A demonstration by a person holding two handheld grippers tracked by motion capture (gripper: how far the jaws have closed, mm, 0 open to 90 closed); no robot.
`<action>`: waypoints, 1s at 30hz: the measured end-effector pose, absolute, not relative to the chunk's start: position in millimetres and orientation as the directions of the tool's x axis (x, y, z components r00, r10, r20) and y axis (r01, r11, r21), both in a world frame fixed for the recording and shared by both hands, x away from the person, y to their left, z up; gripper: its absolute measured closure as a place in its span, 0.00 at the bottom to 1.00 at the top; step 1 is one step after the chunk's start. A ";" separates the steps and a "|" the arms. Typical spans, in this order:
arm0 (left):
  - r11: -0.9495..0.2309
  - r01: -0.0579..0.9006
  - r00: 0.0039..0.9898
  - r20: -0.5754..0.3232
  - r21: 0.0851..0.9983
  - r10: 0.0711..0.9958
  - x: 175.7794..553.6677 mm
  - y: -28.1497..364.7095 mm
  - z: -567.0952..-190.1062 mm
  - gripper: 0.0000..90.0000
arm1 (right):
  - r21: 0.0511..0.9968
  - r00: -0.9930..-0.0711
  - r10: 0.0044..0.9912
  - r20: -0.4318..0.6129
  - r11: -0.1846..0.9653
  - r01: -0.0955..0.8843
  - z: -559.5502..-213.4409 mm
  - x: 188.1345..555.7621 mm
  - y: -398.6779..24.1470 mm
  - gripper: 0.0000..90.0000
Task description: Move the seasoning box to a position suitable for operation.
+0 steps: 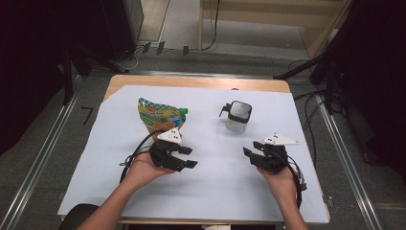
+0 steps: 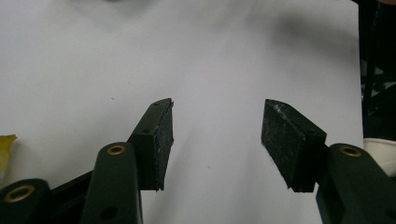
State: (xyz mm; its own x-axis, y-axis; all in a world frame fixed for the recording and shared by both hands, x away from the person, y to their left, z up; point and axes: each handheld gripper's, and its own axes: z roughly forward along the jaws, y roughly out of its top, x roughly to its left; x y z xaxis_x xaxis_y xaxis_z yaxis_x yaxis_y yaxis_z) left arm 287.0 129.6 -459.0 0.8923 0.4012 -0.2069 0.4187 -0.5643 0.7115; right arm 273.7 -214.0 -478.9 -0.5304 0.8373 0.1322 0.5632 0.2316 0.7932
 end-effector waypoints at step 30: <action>-0.566 0.410 0.900 -0.217 0.715 0.378 287.1 141.4 -453.3 0.50 | 0.790 -0.409 0.897 0.166 0.127 0.600 -480.3 289.0 -194.4 0.47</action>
